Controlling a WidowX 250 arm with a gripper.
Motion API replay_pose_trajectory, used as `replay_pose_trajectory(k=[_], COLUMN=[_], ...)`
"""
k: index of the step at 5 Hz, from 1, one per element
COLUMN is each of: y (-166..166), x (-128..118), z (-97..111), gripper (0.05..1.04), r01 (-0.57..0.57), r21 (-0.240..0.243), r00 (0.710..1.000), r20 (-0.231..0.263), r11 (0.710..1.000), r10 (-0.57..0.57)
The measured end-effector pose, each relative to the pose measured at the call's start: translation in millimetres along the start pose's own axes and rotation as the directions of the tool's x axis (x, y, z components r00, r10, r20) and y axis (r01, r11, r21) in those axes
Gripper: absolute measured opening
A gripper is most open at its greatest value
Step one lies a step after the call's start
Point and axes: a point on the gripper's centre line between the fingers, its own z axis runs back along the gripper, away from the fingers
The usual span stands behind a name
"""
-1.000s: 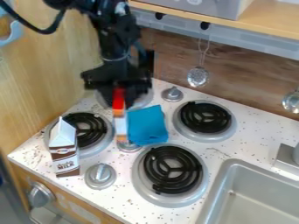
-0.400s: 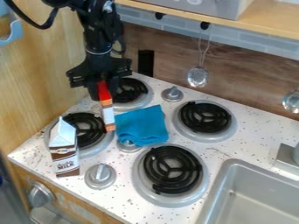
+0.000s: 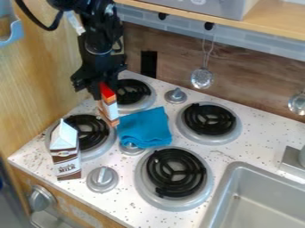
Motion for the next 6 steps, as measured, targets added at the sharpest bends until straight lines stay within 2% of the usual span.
replay_pose_trajectory(k=[2,6], y=[-1.4,-36.0], x=[16.2,36.5], z=[-26.8,-63.9], gripper=[0.388,0.388], r01=[-0.156,-0.314], r21=[0.007,0.068], r00=[0.988,0.949], r20=[-0.010,0.006], r11=[0.988,0.947], r10=[0.156,0.314])
